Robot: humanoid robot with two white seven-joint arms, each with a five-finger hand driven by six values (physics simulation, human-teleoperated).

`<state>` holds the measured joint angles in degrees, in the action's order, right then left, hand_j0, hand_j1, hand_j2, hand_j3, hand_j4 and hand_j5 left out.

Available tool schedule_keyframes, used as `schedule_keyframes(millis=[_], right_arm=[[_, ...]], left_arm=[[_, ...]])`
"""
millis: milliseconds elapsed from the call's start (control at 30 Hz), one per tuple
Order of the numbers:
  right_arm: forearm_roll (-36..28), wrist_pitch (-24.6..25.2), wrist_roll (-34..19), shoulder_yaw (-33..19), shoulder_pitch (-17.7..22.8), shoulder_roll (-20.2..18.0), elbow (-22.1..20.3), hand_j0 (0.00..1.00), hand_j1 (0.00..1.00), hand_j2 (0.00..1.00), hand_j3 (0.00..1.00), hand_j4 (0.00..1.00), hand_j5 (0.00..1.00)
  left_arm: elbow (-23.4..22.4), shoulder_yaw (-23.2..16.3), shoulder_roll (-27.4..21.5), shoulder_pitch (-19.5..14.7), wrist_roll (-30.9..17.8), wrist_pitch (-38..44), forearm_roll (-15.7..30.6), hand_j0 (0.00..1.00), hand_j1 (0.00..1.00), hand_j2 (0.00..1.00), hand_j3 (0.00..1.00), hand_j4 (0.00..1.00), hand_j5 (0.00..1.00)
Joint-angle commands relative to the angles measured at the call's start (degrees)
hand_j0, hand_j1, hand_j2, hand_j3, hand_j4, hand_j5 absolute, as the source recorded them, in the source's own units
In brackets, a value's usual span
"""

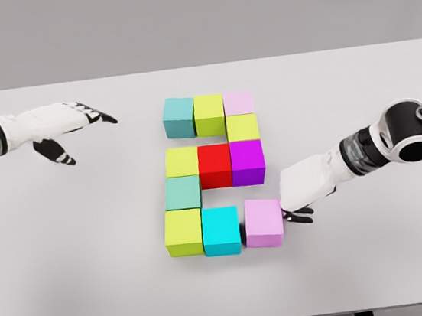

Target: Assemble the squares on the desktop into the number 2

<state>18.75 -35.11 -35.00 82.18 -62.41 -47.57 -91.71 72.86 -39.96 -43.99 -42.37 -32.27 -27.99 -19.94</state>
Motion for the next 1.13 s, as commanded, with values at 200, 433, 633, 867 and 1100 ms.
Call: schedule_keyframes(millis=[200,433,633,867,1100], right_arm=[[-0.3,0.1,0.0,0.0,0.0,0.1,-1.2,0.15,0.15,0.15,0.15,0.15,0.15],[0.0,0.1,0.0,-0.1,0.0,-0.2,0.0,0.15,0.15,0.15,0.15,0.15,0.15],[0.7,0.1,0.0,-0.7,-0.3,-0.7,4.8,0.16,0.16,0.16,0.16,0.16,0.16],[0.4,0.1,0.0,-15.0,-1.1,-5.5,15.7,1.0,1.0,1.0,1.0,1.0,1.0],[0.3,0.1,0.0,-15.6,-0.7,-7.5,15.8,1.0,1.0,1.0,1.0,1.0,1.0]], left_arm=[[4.7,1.1,-1.2,1.4,6.9,-5.9,2.1,1.0,1.0,1.0,1.0,1.0,1.0],[4.5,1.1,-1.6,1.5,6.9,-5.9,3.2,1.0,1.0,1.0,1.0,1.0,1.0],[4.5,1.1,-2.3,1.8,6.9,-5.9,4.7,1.0,1.0,1.0,1.0,1.0,1.0],[4.0,1.1,-2.5,2.4,6.4,-5.9,4.9,1.0,1.0,1.0,1.0,1.0,1.0],[4.0,1.0,-2.7,2.6,6.4,-5.9,4.9,1.0,1.0,1.0,1.0,1.0,1.0]])
